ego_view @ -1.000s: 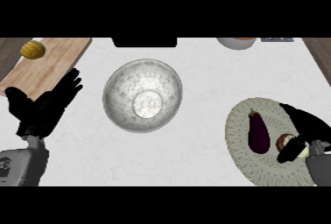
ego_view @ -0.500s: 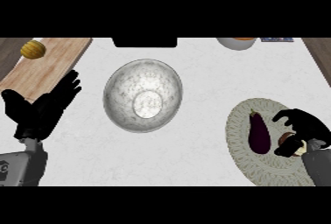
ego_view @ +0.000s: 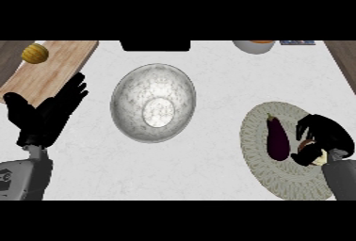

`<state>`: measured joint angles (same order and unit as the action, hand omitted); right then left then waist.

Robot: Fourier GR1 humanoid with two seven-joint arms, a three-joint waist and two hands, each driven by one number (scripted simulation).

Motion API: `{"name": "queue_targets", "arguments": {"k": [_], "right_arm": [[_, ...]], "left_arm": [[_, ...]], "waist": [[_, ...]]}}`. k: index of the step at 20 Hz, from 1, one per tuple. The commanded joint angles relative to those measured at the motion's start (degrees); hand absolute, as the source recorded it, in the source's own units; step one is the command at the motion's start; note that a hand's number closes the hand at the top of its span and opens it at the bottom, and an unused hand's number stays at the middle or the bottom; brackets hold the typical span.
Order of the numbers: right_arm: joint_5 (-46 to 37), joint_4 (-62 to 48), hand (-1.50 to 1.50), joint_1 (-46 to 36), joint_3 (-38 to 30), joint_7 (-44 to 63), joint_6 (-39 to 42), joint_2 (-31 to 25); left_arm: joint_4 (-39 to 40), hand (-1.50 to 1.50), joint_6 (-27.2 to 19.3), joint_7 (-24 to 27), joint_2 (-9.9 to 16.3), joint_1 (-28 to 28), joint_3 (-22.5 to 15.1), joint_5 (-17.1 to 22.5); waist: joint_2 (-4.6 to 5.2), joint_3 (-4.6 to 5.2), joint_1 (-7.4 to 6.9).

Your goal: Pick the cupcake from the placemat and place it in the bowl

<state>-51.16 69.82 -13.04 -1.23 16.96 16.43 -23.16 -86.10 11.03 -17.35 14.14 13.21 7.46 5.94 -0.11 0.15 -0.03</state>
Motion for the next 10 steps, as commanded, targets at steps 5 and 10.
{"name": "queue_targets", "arguments": {"k": [5,10], "right_arm": [[-2.1,20.4,1.50,10.8,4.5,12.6,1.3,8.7],[-12.0,26.9,1.50,22.6,16.9,25.8,-8.1,22.6]], "left_arm": [[-2.1,0.00,0.9,0.2,0.8,-3.0,2.0,0.9],[-0.4,0.00,0.1,-0.5,1.7,-1.9,2.9,0.4]], "waist": [[-0.59,-0.02,1.47],[-1.28,0.14,3.73]]}}
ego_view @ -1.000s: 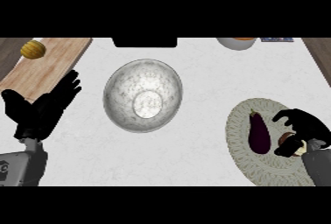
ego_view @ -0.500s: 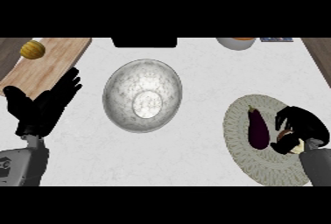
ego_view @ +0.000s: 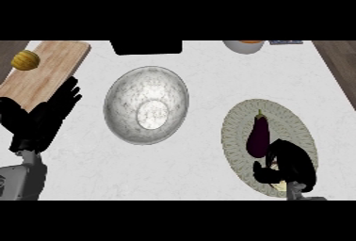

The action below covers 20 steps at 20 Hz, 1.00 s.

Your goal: Pick the cupcake from the placemat and place it in the bowl

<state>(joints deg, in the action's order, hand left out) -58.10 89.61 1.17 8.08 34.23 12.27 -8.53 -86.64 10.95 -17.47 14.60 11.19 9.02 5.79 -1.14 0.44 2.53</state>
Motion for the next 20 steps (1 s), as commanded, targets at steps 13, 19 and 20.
{"name": "queue_targets", "arguments": {"k": [13,19,20], "right_arm": [[-31.6,38.9,1.50,20.6,50.1,39.5,1.6,8.5],[-35.7,39.4,1.50,14.8,50.6,38.4,7.1,8.3],[-36.7,40.5,1.50,15.2,51.2,38.0,7.2,8.3]], "left_arm": [[1.1,0.00,0.0,0.7,-0.8,0.9,-0.4,-0.2],[0.1,0.00,0.7,1.3,-0.6,-0.5,-0.9,-0.6],[0.5,0.00,1.0,1.0,-0.1,0.3,-0.6,-0.3]], "waist": [[0.63,-0.21,-1.21],[0.42,-0.03,-1.81],[0.42,-0.09,-1.40]]}}
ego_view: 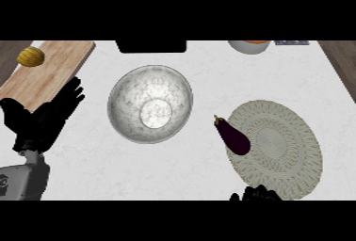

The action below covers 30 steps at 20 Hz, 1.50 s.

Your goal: Pick the cupcake from the placemat and place it in the bowl

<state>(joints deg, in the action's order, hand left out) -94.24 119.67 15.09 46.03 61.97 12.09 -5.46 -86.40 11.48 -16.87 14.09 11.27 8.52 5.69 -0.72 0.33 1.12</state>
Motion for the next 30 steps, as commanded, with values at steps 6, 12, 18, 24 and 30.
{"name": "queue_targets", "arguments": {"k": [6,12,18,24,30], "right_arm": [[-0.7,9.9,1.50,-4.4,10.5,7.2,10.2,5.1],[3.9,11.5,1.50,-7.8,8.4,6.0,4.5,5.0],[6.8,10.2,1.50,-12.6,6.7,9.0,3.6,5.1],[9.8,6.8,1.50,-23.0,1.5,12.0,2.3,5.2],[15.3,-0.9,1.50,-32.7,-5.4,15.4,0.8,5.4]], "left_arm": [[-0.6,0.00,0.2,0.7,-0.4,-0.4,-0.4,0.0],[0.1,0.00,0.3,0.2,-0.9,1.1,-1.7,-0.7],[-0.3,0.00,0.4,-0.4,-1.2,1.8,-1.9,-0.3],[-0.9,0.00,0.5,-1.5,-1.2,3.7,-2.8,-0.7],[-0.1,0.00,1.0,-1.2,-1.6,3.9,-3.1,-0.3]], "waist": [[0.25,0.08,-1.42],[0.74,-0.03,-1.34],[0.91,0.02,-2.75],[1.33,0.07,-4.34],[1.67,0.07,-5.48]]}}
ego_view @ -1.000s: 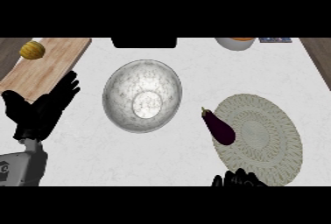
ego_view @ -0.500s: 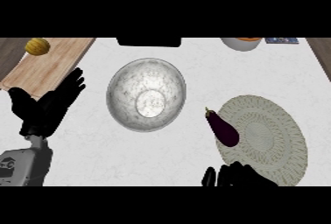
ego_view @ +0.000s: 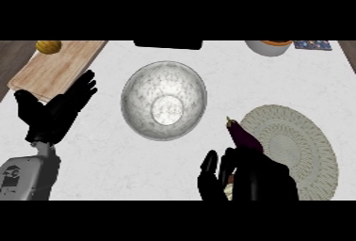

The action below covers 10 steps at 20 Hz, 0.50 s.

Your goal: Pick the cupcake from the placemat and place it in the bowl

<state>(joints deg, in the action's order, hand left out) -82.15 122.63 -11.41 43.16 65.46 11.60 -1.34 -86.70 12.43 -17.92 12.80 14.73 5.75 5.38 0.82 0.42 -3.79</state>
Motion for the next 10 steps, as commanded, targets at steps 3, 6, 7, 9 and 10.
{"name": "queue_targets", "arguments": {"k": [3,6,7,9,10], "right_arm": [[6.2,-10.0,1.50,-12.1,-7.7,12.6,-0.7,1.3],[9.9,-15.0,1.50,-19.3,-13.6,12.9,-0.6,1.3],[12.7,-17.1,1.50,-21.0,-16.4,12.1,-1.2,1.3],[14.6,-23.3,1.50,-25.4,-18.0,12.8,-4.1,1.3],[16.0,-26.0,1.50,-27.8,-19.3,12.7,-4.7,1.3]], "left_arm": [[-0.1,0.00,-0.5,-0.7,-0.8,1.5,-0.8,-0.3],[1.4,0.00,0.3,0.1,-0.3,1.2,0.3,0.6],[1.0,0.00,1.0,-0.3,-0.1,1.6,-0.3,0.7],[1.7,0.00,0.2,0.8,-0.2,1.4,-0.8,-1.0],[1.2,0.00,0.6,-0.4,-0.1,2.5,-0.5,0.1]], "waist": [[0.32,-0.10,-1.10],[0.35,-0.10,-1.33],[0.50,-0.17,-1.70],[0.46,-0.21,-1.75],[0.39,-0.24,-2.02]]}}
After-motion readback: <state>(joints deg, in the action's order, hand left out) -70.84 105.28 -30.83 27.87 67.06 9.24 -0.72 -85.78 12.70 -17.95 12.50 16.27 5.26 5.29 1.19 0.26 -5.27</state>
